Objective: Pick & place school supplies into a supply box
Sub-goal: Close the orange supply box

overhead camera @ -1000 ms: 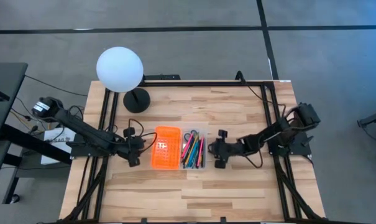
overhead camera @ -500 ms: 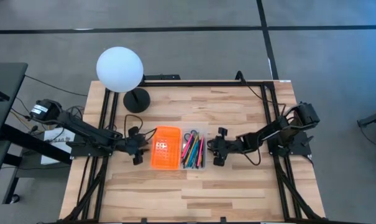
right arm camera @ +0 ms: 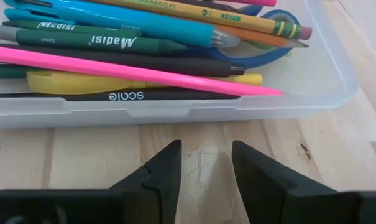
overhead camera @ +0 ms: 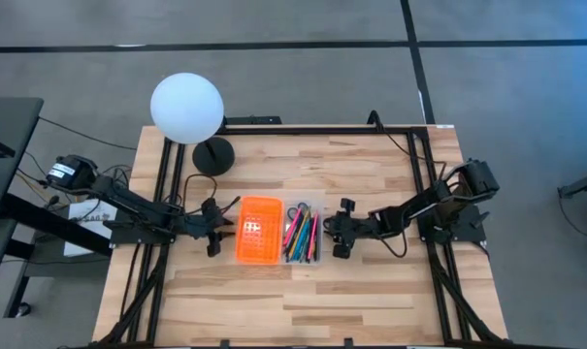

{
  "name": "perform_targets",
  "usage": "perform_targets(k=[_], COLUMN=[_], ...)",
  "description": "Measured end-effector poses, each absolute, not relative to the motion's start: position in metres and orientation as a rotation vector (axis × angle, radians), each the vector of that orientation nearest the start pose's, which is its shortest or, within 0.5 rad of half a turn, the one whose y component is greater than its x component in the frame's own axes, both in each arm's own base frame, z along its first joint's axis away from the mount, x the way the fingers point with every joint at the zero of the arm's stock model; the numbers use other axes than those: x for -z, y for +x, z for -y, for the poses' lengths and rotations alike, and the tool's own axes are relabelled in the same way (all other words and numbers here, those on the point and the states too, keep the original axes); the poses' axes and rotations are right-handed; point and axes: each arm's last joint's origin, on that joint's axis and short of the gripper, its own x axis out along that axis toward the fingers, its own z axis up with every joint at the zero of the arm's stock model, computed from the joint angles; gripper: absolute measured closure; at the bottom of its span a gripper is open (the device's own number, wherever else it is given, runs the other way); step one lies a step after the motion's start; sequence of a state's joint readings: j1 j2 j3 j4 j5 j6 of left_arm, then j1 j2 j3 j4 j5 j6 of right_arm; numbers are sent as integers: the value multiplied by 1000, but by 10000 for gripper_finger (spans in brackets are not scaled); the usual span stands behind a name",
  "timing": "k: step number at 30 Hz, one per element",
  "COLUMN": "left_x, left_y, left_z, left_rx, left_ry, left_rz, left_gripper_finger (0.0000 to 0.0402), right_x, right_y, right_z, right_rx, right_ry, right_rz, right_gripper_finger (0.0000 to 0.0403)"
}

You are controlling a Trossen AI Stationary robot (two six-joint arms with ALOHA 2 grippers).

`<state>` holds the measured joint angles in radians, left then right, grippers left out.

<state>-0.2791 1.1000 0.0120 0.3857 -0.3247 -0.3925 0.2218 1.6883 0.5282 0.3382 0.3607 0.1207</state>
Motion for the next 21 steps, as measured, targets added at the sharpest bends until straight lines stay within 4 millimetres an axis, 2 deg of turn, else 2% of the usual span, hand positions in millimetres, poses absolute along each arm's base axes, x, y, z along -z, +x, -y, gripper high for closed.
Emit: perform_targets(k=[13, 21], left_x=[-92, -82], left_y=[140, 147], left_z=[31, 32], left_rx=[-120, -131], left_ry=[-48, -32], left_rz=[-621, -633], left_gripper_finger=[244, 244], right_x=[-97, -97], right_y=[265, 265], right_z=[-49, -49], right_rx=[167, 167], right_ry=[-139, -139], right_rz=[-762, -761], right_gripper_finger=[269, 269])
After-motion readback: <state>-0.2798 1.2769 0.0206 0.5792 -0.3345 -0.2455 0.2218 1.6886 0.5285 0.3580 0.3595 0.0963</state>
